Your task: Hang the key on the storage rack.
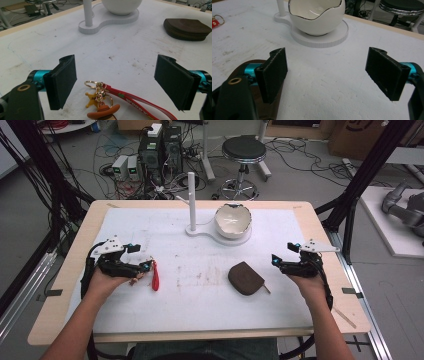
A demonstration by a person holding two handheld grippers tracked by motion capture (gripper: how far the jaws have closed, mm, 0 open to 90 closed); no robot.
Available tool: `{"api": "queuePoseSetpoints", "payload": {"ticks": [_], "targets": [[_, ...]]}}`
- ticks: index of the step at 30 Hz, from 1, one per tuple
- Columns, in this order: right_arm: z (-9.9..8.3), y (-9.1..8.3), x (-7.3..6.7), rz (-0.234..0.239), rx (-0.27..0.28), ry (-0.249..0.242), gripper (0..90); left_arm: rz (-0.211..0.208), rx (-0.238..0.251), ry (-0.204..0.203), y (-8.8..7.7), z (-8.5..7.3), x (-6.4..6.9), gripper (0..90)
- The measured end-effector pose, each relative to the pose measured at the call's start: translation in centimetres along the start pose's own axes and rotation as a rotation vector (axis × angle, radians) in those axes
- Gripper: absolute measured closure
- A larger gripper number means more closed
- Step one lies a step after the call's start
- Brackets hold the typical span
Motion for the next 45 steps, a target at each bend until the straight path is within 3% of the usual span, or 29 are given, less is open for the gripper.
{"api": "queuePoseSetpoints", "payload": {"ticks": [25,40,45], "targets": [[-0.1,0.9,-0.3,0.009,-0.011,-0.009,18.0,0.005,-0.017,-0.009,-0.8,-0.7,-0.3,18.0],[-0.2,1.5,-0.5,0.021,-0.023,-0.010,17.9,0.003,-0.152,-0.028,0.0,-3.6,-1.4,18.0],[-0.3,1.6,-0.5,0.024,-0.025,-0.012,17.9,-0.011,-0.207,-0.011,0.5,-4.2,-1.3,18.0]]}}
Point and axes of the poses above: each handheld gripper's, and its own axes: y roughly forward along the jaws, z roughly out of its top, x roughly to its right, the point moved 7 cm from there along y, roughly forward along the jaws, and after that the axes turned 2 degrees about -y, right-handed, at the moved point
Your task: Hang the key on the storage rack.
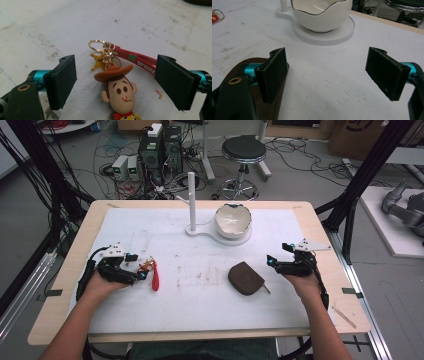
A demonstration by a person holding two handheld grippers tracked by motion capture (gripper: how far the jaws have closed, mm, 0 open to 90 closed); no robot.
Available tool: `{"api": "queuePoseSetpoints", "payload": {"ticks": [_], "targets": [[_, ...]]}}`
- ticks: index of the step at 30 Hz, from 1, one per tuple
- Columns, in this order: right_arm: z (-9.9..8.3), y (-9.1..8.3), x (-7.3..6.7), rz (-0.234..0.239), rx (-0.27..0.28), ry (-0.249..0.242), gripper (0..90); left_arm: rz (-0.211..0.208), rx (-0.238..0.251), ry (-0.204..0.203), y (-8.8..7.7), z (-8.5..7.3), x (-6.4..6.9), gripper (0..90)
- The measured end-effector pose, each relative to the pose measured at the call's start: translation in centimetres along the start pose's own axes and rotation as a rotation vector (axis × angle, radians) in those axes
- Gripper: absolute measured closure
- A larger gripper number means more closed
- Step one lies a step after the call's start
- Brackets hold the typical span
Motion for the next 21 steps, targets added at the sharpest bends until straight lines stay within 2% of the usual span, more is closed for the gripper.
{"api": "queuePoseSetpoints", "payload": {"ticks": [6,10,14,21], "targets": [[0.0,0.1,-0.1,0.002,-0.005,-0.002,18.0,0.007,-0.039,-0.004,0.6,-0.6,-0.3,18.0],[0.0,0.1,-0.1,0.001,-0.006,-0.009,17.9,0.018,-0.085,-0.002,1.1,-1.0,-0.5,18.5],[0.0,0.1,-0.1,-0.001,-0.008,-0.009,18.0,0.045,-0.117,0.033,1.3,-1.2,-0.3,19.6],[-0.1,0.2,-0.3,0.002,-0.013,-0.012,17.9,0.050,-0.116,0.046,1.3,-1.2,-0.2,21.9]]}}
Point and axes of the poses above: each handheld gripper's, and its own axes: y roughly forward along the jaws, z roughly out of its top, x roughly to its right, the point moved 7 cm from there along y, roughly forward along the jaws, and after that the axes turned 2 degrees about -y, right-handed, at the moved point
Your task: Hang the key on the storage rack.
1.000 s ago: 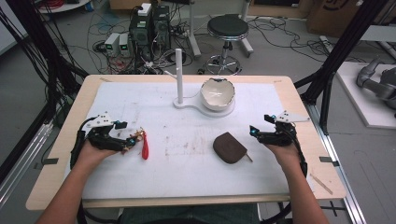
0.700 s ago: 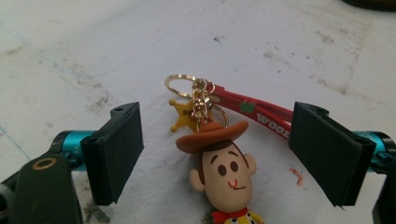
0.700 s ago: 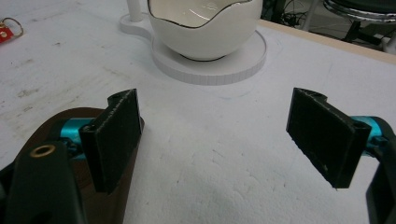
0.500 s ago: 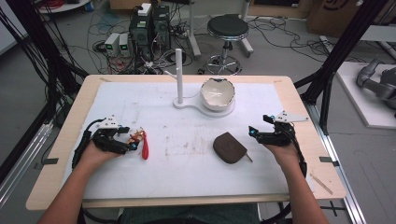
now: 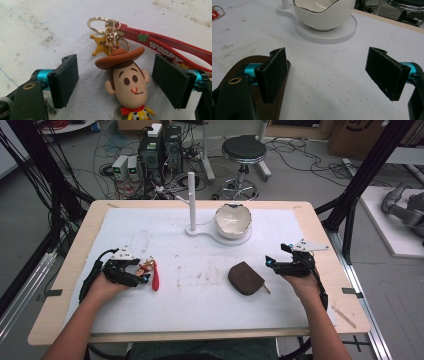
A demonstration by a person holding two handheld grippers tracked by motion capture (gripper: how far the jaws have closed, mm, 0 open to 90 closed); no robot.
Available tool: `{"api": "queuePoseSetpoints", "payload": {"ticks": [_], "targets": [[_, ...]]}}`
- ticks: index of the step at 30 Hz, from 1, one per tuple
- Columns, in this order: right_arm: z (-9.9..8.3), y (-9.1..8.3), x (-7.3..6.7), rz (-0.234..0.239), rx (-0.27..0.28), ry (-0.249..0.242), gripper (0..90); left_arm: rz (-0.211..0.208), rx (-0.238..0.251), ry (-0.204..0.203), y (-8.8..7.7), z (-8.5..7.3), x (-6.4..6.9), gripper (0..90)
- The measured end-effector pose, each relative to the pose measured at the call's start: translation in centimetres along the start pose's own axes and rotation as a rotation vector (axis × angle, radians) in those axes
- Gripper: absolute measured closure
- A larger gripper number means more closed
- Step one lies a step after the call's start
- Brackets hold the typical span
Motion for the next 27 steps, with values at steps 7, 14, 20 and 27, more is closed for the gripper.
{"api": "queuePoseSetpoints", "payload": {"ticks": [7,14,20,27], "targets": [[0.0,-0.1,0.1,-0.006,0.003,-0.003,18.0,-0.022,0.022,0.016,-0.3,0.1,0.0,36.5],[0.0,-0.1,0.1,-0.003,0.003,-0.002,17.9,-0.026,0.024,0.035,-0.3,0.2,0.2,46.9],[0.1,-0.2,0.1,-0.004,0.005,0.004,18.0,-0.031,0.018,0.023,-0.5,0.2,0.1,47.6],[0.0,-0.3,0.2,-0.003,0.008,0.008,18.0,-0.042,0.085,-0.018,-1.6,1.0,-0.2,47.8]]}}
Point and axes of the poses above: each handheld gripper's, and its own axes: y roughly forward along the jaws, z roughly out of its top, x roughly to its right, the point moved 7 cm from there along y, roughly forward along the jaws, and after that the axes turned 2 degrees about -y, right-handed, at the moved point
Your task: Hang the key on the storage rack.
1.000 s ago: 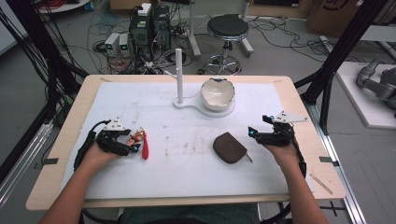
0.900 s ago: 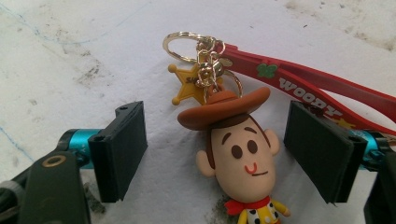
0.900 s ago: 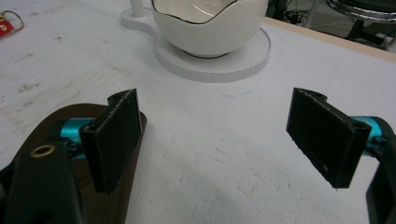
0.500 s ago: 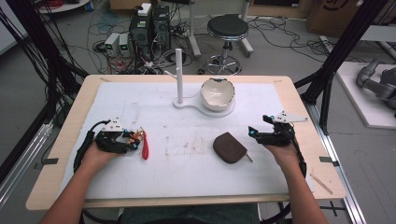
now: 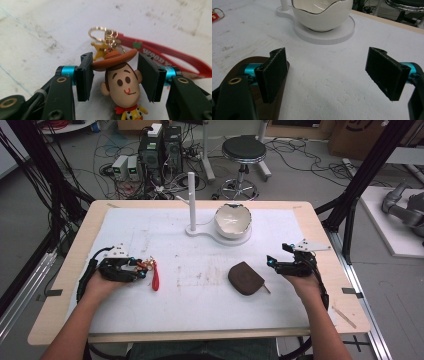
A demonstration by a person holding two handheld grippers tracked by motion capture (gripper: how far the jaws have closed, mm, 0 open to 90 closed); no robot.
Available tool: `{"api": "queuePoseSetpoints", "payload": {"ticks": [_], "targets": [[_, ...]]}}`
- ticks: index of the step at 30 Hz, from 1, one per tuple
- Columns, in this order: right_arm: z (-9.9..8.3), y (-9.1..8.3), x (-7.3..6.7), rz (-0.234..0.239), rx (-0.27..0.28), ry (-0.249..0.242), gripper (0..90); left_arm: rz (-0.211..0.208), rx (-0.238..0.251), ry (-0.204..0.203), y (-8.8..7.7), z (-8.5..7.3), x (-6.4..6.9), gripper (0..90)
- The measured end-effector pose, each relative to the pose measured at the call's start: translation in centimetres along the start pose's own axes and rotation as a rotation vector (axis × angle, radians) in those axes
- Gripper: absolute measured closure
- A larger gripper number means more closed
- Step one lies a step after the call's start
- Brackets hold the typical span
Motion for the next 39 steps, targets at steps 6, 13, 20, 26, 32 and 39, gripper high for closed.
{"api": "queuePoseSetpoints", "payload": {"ticks": [6,13,20,26,32,39], "targets": [[0.0,-0.1,0.0,-0.001,-0.003,-0.001,18.0,-0.044,0.098,-0.004,-1.3,2.4,0.9,47.8],[0.0,-0.2,0.2,-0.004,0.000,0.004,18.0,-0.120,0.188,0.018,-1.6,5.6,2.8,47.9],[0.0,-0.3,0.3,-0.006,0.009,0.016,18.0,-0.181,0.220,0.038,-1.5,8.1,4.2,47.9],[0.0,-0.4,0.3,-0.004,0.009,0.015,18.0,-0.213,0.238,0.051,-1.7,9.9,4.6,47.9],[0.0,-0.3,0.3,-0.005,0.011,0.015,18.0,-0.234,0.245,0.072,-2.0,11.8,4.9,47.9],[0.1,-0.3,0.3,0.000,0.014,0.020,18.0,-0.242,0.248,0.090,-2.0,14.3,5.0,47.9]]}}
Point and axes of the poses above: each handheld gripper's, and its own axes: y roughly forward along the jaws, z roughly out of its top, x roughly to its right, the point moved 7 cm from there along y, roughly forward along the jaws, and after that the axes turned 2 degrees about -y, right-handed, at the moved point
